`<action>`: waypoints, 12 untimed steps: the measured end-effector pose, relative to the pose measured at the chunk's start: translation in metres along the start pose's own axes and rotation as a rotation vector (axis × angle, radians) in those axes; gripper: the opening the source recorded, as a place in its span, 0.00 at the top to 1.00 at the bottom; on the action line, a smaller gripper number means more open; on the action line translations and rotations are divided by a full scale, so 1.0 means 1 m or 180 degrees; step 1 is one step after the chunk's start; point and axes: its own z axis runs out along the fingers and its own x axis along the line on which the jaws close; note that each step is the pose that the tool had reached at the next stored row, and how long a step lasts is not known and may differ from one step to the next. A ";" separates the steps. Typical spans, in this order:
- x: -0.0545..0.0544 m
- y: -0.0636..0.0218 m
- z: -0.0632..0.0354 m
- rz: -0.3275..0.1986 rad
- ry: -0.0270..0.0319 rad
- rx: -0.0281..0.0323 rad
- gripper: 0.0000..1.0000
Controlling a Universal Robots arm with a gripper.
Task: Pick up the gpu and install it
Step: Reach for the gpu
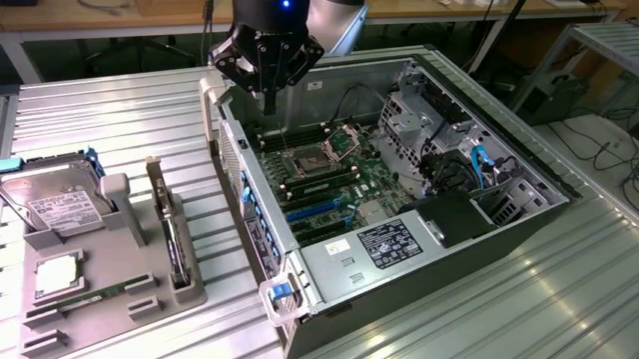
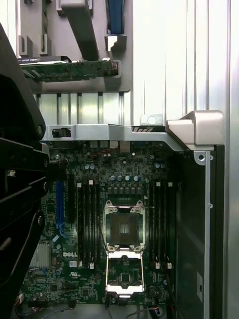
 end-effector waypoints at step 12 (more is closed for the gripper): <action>0.007 -0.0015 -0.0002 0.0000 0.0000 0.0000 0.89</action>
